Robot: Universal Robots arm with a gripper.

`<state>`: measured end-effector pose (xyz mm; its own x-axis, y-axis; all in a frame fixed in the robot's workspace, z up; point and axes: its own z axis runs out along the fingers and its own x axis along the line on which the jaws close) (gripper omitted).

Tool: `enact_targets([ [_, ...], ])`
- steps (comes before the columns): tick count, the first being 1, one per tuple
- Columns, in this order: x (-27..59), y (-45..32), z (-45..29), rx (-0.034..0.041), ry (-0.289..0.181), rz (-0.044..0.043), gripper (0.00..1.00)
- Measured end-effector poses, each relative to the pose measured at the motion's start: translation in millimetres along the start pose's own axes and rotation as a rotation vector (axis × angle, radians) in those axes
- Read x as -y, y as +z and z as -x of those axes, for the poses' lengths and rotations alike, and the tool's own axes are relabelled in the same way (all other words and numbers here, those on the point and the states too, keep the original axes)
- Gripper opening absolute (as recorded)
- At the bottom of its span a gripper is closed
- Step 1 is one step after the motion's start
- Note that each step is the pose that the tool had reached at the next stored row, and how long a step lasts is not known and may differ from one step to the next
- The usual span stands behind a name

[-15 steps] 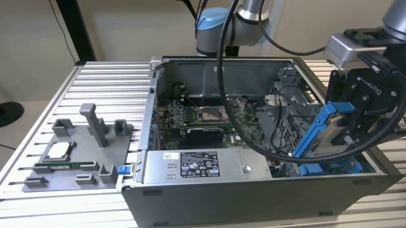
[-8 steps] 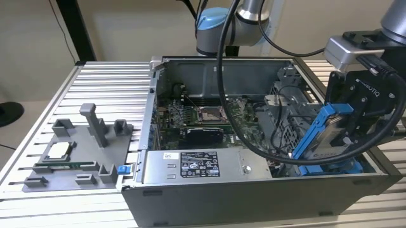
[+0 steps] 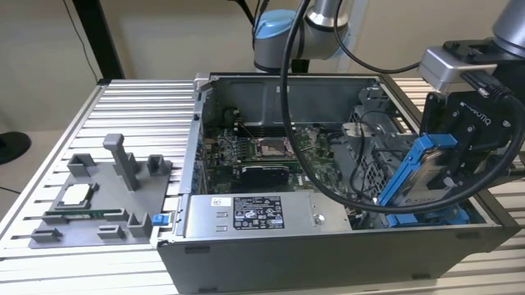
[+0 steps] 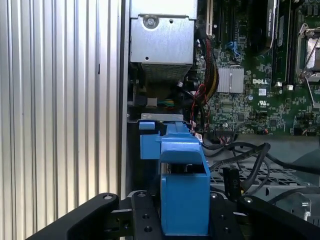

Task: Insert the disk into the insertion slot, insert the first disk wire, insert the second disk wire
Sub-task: 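Insert the disk into the insertion slot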

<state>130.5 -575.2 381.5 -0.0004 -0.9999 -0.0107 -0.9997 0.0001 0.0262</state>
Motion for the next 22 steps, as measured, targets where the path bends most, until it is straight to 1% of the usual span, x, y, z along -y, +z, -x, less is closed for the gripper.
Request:
enact_targets([
  [3, 0.0, 0.0, 0.0, 0.0001, 0.000, 0.0001, 0.00],
  [4, 0.0, 0.0, 0.0, -0.0001, 0.000, 0.0000, 1.00],
  [16, 0.0, -0.2, 0.0, 0.0003, 0.000, 0.0000, 1.00],
  [19, -0.6, -4.2, 0.1, 0.0001, 0.000, 0.0000, 1.00],
  [22, -1.0, -12.1, 0.2, 0.0001, 0.000, -0.0002, 1.00],
])
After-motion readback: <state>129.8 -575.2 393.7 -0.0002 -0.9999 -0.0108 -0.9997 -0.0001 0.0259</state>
